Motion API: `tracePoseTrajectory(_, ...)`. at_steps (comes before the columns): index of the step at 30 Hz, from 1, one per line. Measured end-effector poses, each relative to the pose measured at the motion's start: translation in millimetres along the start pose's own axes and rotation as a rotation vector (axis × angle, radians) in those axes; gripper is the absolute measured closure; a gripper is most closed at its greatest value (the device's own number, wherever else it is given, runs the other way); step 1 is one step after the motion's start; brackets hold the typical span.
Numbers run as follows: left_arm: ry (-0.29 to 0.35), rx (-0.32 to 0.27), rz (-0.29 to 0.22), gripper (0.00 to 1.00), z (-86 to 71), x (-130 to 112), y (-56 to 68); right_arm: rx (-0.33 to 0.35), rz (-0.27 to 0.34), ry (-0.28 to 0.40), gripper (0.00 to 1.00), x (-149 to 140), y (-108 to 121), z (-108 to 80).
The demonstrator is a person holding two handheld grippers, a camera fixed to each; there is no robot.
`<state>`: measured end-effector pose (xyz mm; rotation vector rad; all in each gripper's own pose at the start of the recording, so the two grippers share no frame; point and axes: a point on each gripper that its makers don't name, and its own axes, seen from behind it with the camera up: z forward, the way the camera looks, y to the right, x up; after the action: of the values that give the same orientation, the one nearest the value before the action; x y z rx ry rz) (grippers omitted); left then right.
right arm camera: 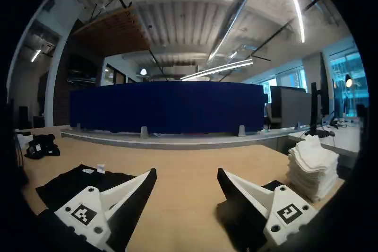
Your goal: Fold towel
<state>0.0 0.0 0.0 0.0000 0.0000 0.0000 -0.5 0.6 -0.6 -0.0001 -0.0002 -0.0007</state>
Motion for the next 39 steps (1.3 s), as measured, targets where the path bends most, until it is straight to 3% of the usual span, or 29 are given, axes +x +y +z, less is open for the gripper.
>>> tracePoseTrajectory(20,-0.008,-0.003,0.002,0.03,-1.7,-1.3,0.0,-0.013,-0.013,-0.007,0.0,2.1,0.6,-2.2)
tracePoseTrajectory(24,-0.019,-0.013,0.009,0.03,-1.6,6.3,-0.5,-0.016,-0.04,-0.004,0.0,21.7,-0.6,-4.1)
tracePoseTrajectory(30,-0.001,-0.006,-0.001,0.03,-4.3,55.2,-6.7,-0.02,-0.052,0.013,0.0,73.6,-6.9,-6.8)
tracePoseTrajectory(39,0.011,-0.013,0.029,0.03,-12.3,154.9,-10.6,-0.026,-0.068,0.022,0.0,169.1,-15.1,-14.7)
